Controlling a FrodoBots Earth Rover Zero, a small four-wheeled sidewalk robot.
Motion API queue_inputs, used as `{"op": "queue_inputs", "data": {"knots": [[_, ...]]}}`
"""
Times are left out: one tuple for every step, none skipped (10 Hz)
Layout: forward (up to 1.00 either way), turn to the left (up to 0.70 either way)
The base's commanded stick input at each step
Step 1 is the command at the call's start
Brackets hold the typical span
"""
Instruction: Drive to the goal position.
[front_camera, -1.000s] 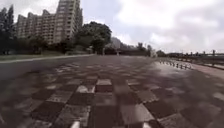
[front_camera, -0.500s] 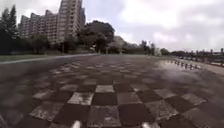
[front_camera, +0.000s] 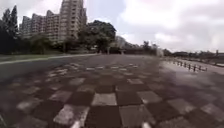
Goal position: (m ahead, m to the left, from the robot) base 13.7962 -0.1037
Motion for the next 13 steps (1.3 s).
{"op": "queue_inputs", "data": {"knots": [[0.85, 0.11], [0.85, 0.11], [0.85, 0.11], [0.85, 0.11], [0.85, 0.11], [0.85, 0.11], [0.85, 0.11], [0.85, 0.11], [0.85, 0.11], [0.85, 0.11], [0.85, 0.11], [0.85, 0.11], [0.85, 0.11]]}}
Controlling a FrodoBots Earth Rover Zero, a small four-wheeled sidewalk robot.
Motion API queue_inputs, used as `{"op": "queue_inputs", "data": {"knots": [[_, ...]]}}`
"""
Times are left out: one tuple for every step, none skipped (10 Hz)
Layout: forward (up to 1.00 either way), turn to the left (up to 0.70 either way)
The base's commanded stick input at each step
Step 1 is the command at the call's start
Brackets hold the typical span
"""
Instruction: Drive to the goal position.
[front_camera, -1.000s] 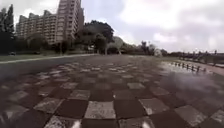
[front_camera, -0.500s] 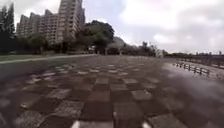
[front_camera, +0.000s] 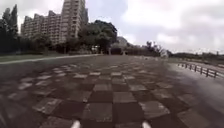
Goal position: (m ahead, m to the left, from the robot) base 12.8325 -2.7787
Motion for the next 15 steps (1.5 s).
{"op": "queue_inputs", "data": {"knots": [[0.85, 0.11], [0.85, 0.11], [0.85, 0.11], [0.85, 0.11], [0.85, 0.11], [0.85, 0.11], [0.85, 0.11], [0.85, 0.11], [0.85, 0.11], [0.85, 0.11], [0.85, 0.11], [0.85, 0.04], [0.85, -0.2], [0.85, -0.23], [0.85, -0.23]]}}
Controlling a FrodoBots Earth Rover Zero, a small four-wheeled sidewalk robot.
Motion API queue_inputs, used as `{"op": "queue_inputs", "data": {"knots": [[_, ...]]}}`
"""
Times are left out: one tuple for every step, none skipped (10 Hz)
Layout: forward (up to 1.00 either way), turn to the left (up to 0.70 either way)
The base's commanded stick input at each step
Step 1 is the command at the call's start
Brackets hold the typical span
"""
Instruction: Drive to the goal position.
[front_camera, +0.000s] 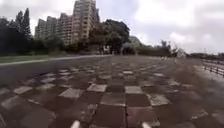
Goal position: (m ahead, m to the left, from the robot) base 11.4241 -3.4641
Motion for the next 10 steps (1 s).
{"op": "queue_inputs", "data": {"knots": [[0.85, -0.23], [0.85, -0.23], [0.85, -0.23], [0.85, -0.23], [0.85, -0.23], [0.85, -0.23], [0.85, -0.23], [0.85, -0.23], [0.85, -0.23], [0.85, -0.23]]}}
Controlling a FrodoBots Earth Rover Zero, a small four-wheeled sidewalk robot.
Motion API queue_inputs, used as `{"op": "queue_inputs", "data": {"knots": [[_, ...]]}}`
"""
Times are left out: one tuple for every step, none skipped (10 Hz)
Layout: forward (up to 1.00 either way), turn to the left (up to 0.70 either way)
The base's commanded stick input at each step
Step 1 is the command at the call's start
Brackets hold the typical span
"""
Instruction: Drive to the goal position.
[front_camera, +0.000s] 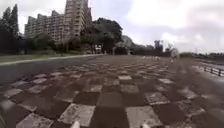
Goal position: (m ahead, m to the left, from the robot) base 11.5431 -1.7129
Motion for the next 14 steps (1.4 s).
{"op": "queue_inputs", "data": {"knots": [[0.85, -0.05], [0.85, 0.11], [0.85, 0.11], [0.85, 0.11], [0.85, 0.11], [0.85, 0.07], [0.85, 0.02], [0.85, -0.23], [0.85, -0.23], [0.85, -0.23], [0.85, -0.23], [0.85, -0.23], [0.85, -0.23], [0.85, -0.23]]}}
